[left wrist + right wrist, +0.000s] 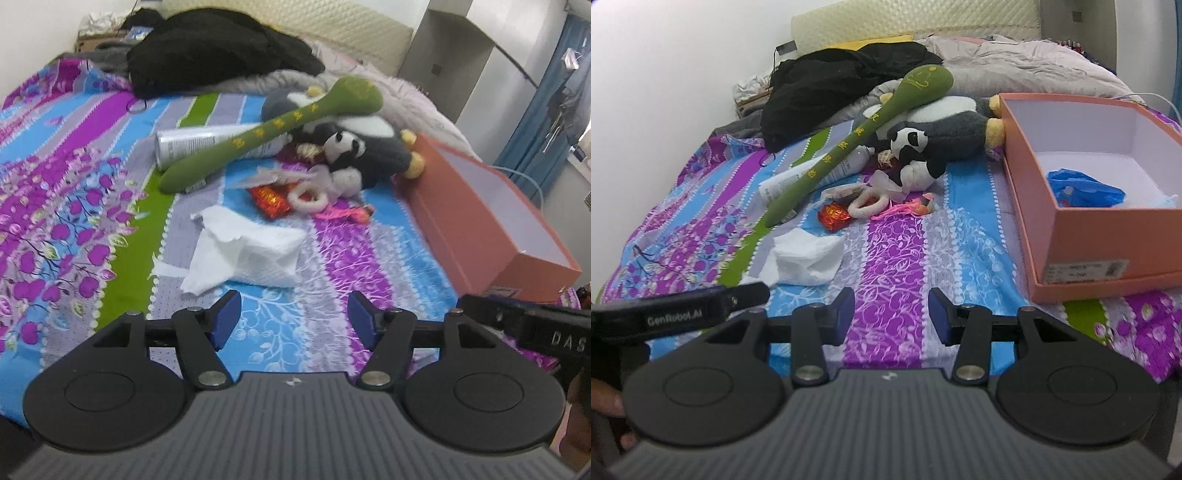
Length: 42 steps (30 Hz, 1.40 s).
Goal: Organize soft objects
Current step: 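Move both tools back to the bed toward the white tissue and doll, then grasp the white tissue with the left tool while the right tool grasps the pink-haired doll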
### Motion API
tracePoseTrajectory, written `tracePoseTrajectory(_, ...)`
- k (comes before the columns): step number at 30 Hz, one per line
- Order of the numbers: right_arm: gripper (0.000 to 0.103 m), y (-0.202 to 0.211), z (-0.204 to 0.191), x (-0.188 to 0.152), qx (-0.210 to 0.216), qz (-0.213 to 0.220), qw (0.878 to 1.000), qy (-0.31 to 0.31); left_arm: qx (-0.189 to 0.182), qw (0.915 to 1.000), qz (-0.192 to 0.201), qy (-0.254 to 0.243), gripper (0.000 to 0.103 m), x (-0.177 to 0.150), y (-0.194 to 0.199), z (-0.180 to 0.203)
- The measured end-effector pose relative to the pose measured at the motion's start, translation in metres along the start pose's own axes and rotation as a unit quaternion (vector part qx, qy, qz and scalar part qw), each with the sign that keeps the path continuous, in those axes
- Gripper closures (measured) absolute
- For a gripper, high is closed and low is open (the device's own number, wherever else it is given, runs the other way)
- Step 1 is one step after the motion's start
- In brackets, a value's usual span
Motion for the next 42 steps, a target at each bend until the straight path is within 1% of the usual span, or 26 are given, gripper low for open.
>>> tracePoseTrajectory(4, 0.056, -0.025, 0.005, 0.009, -0.004, 0.002, 1.000, -0.005, 0.015, 0.9998, -0.009, 0.006, 0.032, 0.004, -0.025, -0.009)
tracePoseTrajectory(7, 0.056, -0.046, 0.009, 0.014, -0.006, -0.002, 1.000, -0.003, 0.019, 0.9997, -0.001, 0.014, 0.028, 0.008, -0.038, -0.016)
tracePoseTrajectory(9, 0.056, -0.061, 0.011, 0.018, -0.006, -0.006, 1.000, 0.002, 0.022, 0.9996, 0.002, 0.017, 0.027, 0.013, -0.047, -0.020)
tracePoseTrajectory(11, 0.056, -0.074, 0.014, 0.023, -0.008, -0.008, 1.000, 0.006, 0.020, 0.9997, 0.001, 0.015, 0.026, 0.019, -0.057, -0.021)
tracePoseTrajectory(15, 0.056, -0.101, 0.021, 0.035, -0.012, -0.010, 1.000, 0.009, 0.020, 0.9997, 0.015, 0.004, 0.023, 0.031, -0.075, -0.020)
tracePoseTrajectory(18, 0.056, -0.120, 0.026, 0.043, -0.018, -0.008, 1.000, 0.007, 0.024, 0.9994, 0.024, -0.007, 0.023, 0.036, -0.087, -0.019)
tracePoseTrajectory(23, 0.056, -0.149, 0.034, 0.049, -0.029, -0.009, 1.000, 0.006, 0.032, 0.9988, 0.029, -0.021, 0.023, 0.042, -0.110, -0.021)
tracePoseTrajectory(28, 0.056, -0.175, 0.042, 0.054, -0.036, -0.013, 0.999, 0.004, 0.036, 0.9991, 0.010, -0.018, 0.024, 0.045, -0.129, -0.025)
tracePoseTrajectory(32, 0.056, -0.195, 0.045, 0.053, -0.033, -0.023, 0.999, 0.003, 0.036, 0.9992, 0.010, -0.014, 0.024, 0.046, -0.134, -0.026)
tracePoseTrajectory(33, 0.056, -0.198, 0.046, 0.052, -0.030, -0.024, 0.999, 0.000, 0.035, 0.9993, 0.009, -0.012, 0.025, 0.047, -0.135, -0.026)
tracePoseTrajectory(38, 0.056, -0.205, 0.043, 0.055, -0.032, -0.013, 0.999, 0.008, 0.045, 0.9988, 0.006, -0.019, 0.036, 0.048, -0.139, -0.024)
tracePoseTrajectory(39, 0.056, -0.206, 0.042, 0.056, -0.032, -0.012, 0.999, 0.010, 0.048, 0.9986, 0.006, -0.020, 0.041, 0.049, -0.139, -0.024)
tracePoseTrajectory(40, 0.058, -0.206, 0.042, 0.056, -0.033, -0.010, 0.999, 0.013, 0.052, 0.9984, 0.007, -0.022, 0.048, 0.049, -0.139, -0.024)
tracePoseTrajectory(41, 0.059, -0.206, 0.041, 0.056, -0.034, -0.009, 0.999, 0.015, 0.057, 0.9980, 0.008, -0.024, 0.052, 0.050, -0.139, -0.025)
tracePoseTrajectory(42, 0.064, -0.206, 0.041, 0.056, -0.034, -0.007, 0.999, 0.018, 0.061, 0.9978, 0.009, -0.022, 0.060, 0.051, -0.139, -0.026)
Point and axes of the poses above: each gripper's, at about its wrist camera, not at the fingertips, and y roughly against the way its jaws point, z to its right, x to its top, the point moved 2 cm from there along -y, roughly the way its jaws point, and after that the axes turned 15 degrees about y, right-handed, at the moved point
